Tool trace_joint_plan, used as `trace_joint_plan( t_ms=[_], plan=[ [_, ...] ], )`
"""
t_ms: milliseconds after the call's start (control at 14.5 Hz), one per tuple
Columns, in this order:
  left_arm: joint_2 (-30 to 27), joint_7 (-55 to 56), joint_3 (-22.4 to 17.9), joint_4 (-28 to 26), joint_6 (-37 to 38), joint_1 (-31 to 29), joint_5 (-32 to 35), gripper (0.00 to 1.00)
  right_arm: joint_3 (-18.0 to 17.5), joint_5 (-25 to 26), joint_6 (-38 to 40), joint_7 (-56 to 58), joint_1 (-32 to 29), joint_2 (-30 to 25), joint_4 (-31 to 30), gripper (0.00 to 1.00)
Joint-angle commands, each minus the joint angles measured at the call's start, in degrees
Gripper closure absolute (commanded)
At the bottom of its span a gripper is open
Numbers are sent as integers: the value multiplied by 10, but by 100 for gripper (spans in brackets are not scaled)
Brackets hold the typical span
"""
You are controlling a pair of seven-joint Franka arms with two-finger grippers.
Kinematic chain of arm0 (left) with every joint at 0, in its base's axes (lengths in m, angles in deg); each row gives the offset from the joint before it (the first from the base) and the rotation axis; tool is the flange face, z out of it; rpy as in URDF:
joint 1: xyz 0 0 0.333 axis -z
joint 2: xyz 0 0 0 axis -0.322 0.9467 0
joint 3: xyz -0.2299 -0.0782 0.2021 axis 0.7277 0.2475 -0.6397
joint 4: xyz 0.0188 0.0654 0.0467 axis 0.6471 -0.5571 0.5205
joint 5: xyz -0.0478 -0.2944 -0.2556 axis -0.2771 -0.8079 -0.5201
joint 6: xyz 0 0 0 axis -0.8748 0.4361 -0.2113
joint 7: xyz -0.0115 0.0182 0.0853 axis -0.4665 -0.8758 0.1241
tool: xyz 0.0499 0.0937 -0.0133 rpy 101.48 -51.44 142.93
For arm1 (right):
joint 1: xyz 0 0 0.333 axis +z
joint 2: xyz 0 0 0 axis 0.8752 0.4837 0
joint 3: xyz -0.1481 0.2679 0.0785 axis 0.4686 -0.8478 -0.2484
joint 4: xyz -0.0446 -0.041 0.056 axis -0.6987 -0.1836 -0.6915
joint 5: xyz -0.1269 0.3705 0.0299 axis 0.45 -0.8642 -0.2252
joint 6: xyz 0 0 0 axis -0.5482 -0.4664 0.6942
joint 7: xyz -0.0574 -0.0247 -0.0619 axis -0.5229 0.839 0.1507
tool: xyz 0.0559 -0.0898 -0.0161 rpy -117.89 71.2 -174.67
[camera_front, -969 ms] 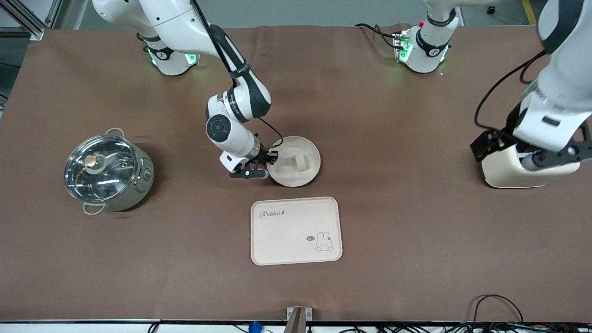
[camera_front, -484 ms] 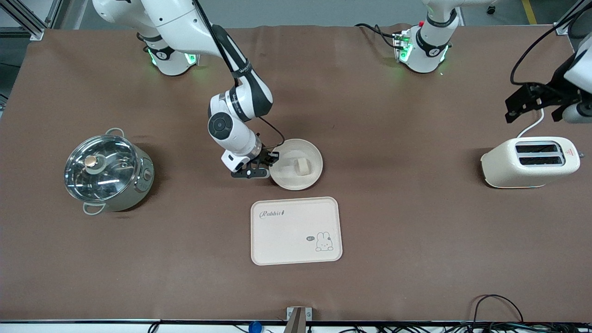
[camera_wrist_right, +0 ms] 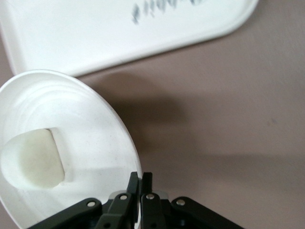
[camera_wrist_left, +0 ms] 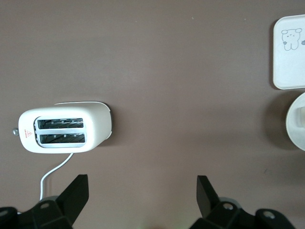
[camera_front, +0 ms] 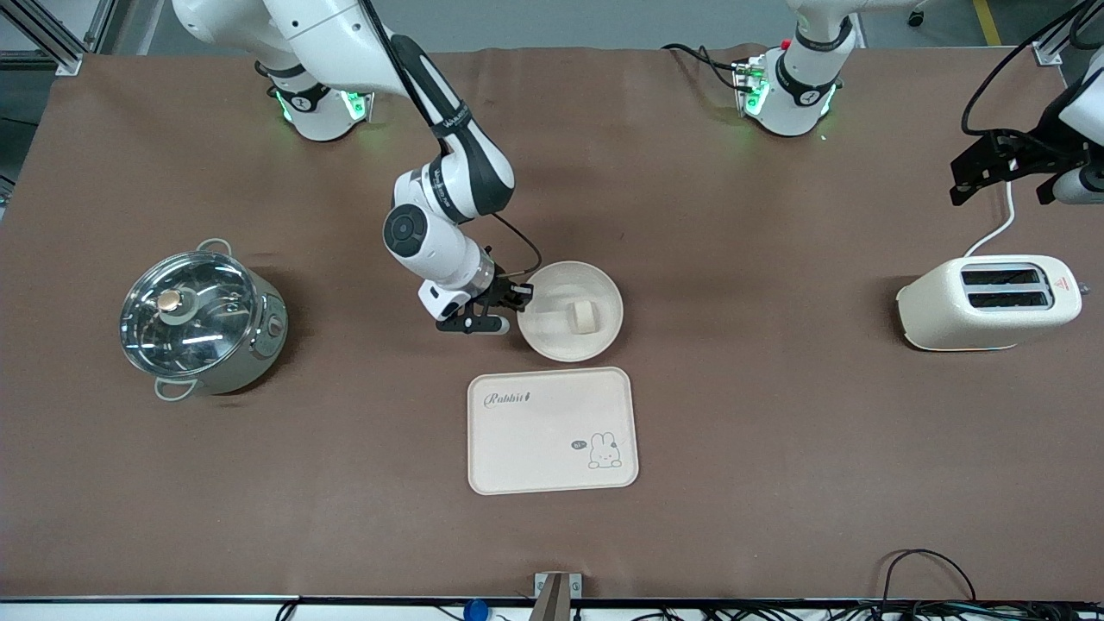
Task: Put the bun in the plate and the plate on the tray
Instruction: 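Lift the plate by its rim with the right gripper over the tray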
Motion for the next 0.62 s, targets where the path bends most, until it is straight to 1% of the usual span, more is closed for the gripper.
trace_joint_plan(
  t_ms=[0, 69, 208, 277, 346, 484, 553],
  plan=[
    [-5, -14, -1, -4, 2, -13, -12, 0, -6, -17, 11, 7, -41, 51, 77, 100],
    [-5, -14, -1, -4, 2, -14, -12, 0, -6, -17, 12, 9, -53, 77, 112, 100],
    [0, -14, -1, -4, 2, -14, -12, 0, -6, -12, 18, 13, -83, 114, 159, 100],
    [1, -13, -1, -5, 2, -14, -12, 0, -6, -11, 33, 13, -95, 128, 181, 100],
    [2, -13, -1, -4, 2, -14, -12, 0, -5, 0, 58, 13, -102, 147, 210, 100],
    [2, -13, -1, -4, 2, -15, -12, 0, -4, 43, 85, 13, -122, 183, 262, 100],
    [2, -13, -1, -4, 2, -15, -12, 0, -4, 45, 91, 14, -126, 196, 279, 100]
  ],
)
